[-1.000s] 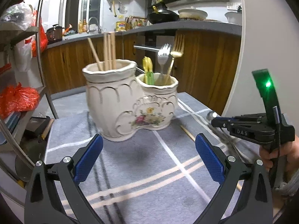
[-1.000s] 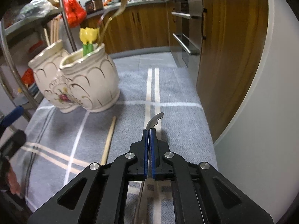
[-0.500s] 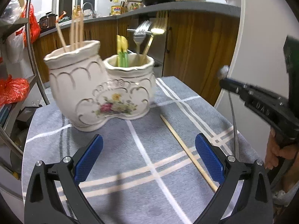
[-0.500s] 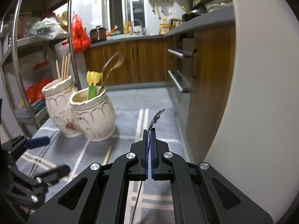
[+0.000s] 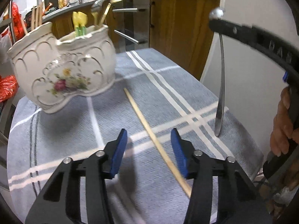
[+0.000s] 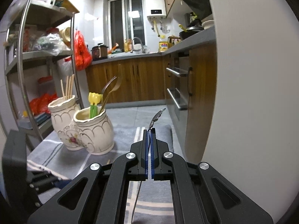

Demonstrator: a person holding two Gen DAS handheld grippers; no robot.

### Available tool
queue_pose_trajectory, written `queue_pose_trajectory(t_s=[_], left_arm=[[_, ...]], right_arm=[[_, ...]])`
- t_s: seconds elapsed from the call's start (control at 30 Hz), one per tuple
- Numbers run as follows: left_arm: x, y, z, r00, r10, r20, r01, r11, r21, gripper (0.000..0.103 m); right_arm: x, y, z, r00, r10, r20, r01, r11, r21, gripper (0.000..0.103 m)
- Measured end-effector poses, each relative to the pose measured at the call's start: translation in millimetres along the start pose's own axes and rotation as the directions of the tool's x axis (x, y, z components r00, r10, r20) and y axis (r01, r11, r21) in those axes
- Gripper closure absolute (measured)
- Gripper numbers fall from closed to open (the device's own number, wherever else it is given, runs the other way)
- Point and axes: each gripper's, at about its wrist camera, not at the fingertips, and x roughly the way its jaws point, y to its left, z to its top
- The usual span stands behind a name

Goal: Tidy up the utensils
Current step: 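Lift the silver spoon with the right tool while the left grasps the last chopstick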

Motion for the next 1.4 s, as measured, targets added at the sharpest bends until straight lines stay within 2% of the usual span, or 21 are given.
queue_pose_trajectory(t_s=[0.03,0.13,0.2,0.27,0.4,0.43,0.53,0.57,0.73,0.8,0.93,0.97,1.03,1.07,1.1,1.17,1.23,1.27,1.4], left_arm=[[0.8,-2.6,-0.1,1.000,0.017,0.002,-0.017,1.000,0.008,0.061],[2.2,-3.4,2.5,0.999,0.036,-0.002,-0.036,0.999,0.002,0.074],[4.1,-0.2,5.2,0.999,0.048,-0.003,-0.048,0.999,-0.003,0.090],[5.0,4.0,7.3,0.999,0.045,-0.005,-0.045,0.999,0.002,0.092],[0.6,18.7,6.8,1.000,-0.008,-0.012,0.008,1.000,-0.010,0.098],[-2.2,23.4,5.5,0.999,-0.035,-0.005,0.035,0.999,-0.019,0.098],[-13.5,32.7,0.8,0.998,-0.052,0.026,0.052,0.999,-0.015,0.102],[-19.2,36.7,-1.2,0.997,-0.067,0.047,0.068,0.998,-0.011,0.102],[-38.0,55.8,-7.5,0.992,-0.058,0.112,0.058,0.998,-0.002,0.103],[-39.9,62.2,-8.1,0.993,-0.053,0.106,0.054,0.999,-0.007,0.103],[-33.3,55.5,-6.7,0.994,-0.095,0.045,0.094,0.995,0.028,0.101],[-31.4,48.3,-6.7,0.994,-0.105,0.030,0.103,0.993,0.056,0.098],[-25.7,39.9,-7.4,0.993,-0.121,0.006,0.121,0.990,0.073,0.085],[-22.7,36.5,-8.0,0.992,-0.124,-0.006,0.124,0.989,0.078,0.074],[-19.1,32.4,-8.6,0.992,-0.122,-0.016,0.122,0.988,0.090,0.073],[-13.0,28.4,-9.4,0.996,-0.089,-0.025,0.092,0.990,0.111,0.073],[-9.4,26.3,-7.8,0.997,-0.074,-0.023,0.076,0.990,0.118,0.080],[-8.2,26.2,-6.1,0.998,-0.066,-0.023,0.068,0.990,0.121,0.096],[-5.1,30.0,-1.9,0.997,-0.077,-0.017,0.078,0.989,0.128,0.097]], right_arm=[[0.7,-0.7,-0.6,1.000,0.000,-0.002,0.000,1.000,0.002,0.100],[-0.6,-1.5,-0.7,1.000,0.005,0.005,-0.005,1.000,0.001,0.100],[-2.4,-0.8,-0.7,1.000,0.009,0.015,-0.009,1.000,-0.003,0.100],[-4.0,1.2,-1.1,1.000,0.014,0.026,-0.013,1.000,-0.009,0.100],[-5.6,4.6,-1.5,0.999,0.019,0.037,-0.019,1.000,-0.019,0.100],[-6.0,4.8,-2.0,0.999,0.021,0.038,-0.020,1.000,-0.017,0.100],[-5.6,4.9,-2.6,0.999,0.022,0.040,-0.021,1.000,-0.013,0.100],[-5.7,6.1,-2.5,0.999,0.022,0.041,-0.021,1.000,-0.013,0.100],[-7.1,14.8,-3.5,0.998,0.035,0.046,-0.034,0.999,-0.027,0.100],[-6.3,20.2,-4.3,0.998,0.038,0.045,-0.036,0.998,-0.043,0.100],[-2.3,24.9,-3.6,0.999,0.033,0.038,-0.031,0.998,-0.050,0.100],[-0.6,26.2,-3.6,0.999,0.032,0.032,-0.030,0.998,-0.048,0.100],[1.0,26.0,-3.8,0.999,0.032,0.029,-0.031,0.999,-0.044,0.100],[1.1,25.7,-3.5,0.999,0.033,0.027,-0.031,0.998,-0.046,0.100],[2.0,26.9,-3.5,0.999,0.034,0.021,-0.033,0.998,-0.047,0.100],[2.4,27.4,-3.7,0.999,0.037,0.022,-0.036,0.998,-0.047,0.100],[3.4,27.0,-3.4,0.999,0.039,0.023,-0.038,0.998,-0.049,0.100],[3.5,27.9,-3.1,0.999,0.043,0.025,-0.042,0.998,-0.047,0.100],[2.6,29.1,-3.6,0.998,0.051,0.034,-0.050,0.998,-0.046,0.100]])
